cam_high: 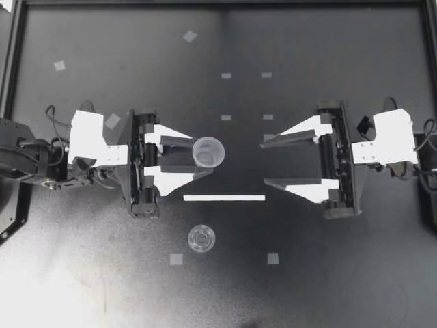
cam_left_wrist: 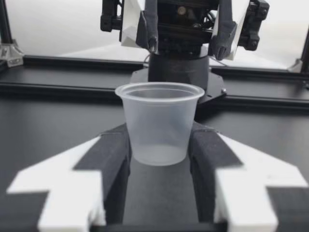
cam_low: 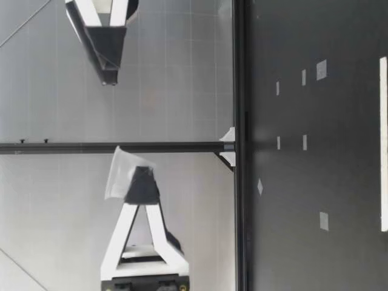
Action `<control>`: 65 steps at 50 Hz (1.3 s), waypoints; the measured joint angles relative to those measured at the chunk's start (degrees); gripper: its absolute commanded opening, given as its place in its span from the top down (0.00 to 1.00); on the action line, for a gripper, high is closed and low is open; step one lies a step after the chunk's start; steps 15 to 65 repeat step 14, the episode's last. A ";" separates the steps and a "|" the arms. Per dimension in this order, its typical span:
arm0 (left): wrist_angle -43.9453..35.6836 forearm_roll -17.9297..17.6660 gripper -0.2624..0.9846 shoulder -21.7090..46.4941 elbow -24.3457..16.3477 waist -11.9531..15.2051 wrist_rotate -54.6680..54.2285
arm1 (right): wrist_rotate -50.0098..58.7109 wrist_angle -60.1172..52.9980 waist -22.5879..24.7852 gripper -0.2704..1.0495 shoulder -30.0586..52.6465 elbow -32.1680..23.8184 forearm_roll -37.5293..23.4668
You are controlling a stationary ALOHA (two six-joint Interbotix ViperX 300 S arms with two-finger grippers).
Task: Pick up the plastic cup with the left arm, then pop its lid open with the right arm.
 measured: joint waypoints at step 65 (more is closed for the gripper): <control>0.00 0.00 0.66 0.09 0.00 0.00 0.00 | 1.49 -0.09 -0.09 0.28 -0.09 0.09 0.09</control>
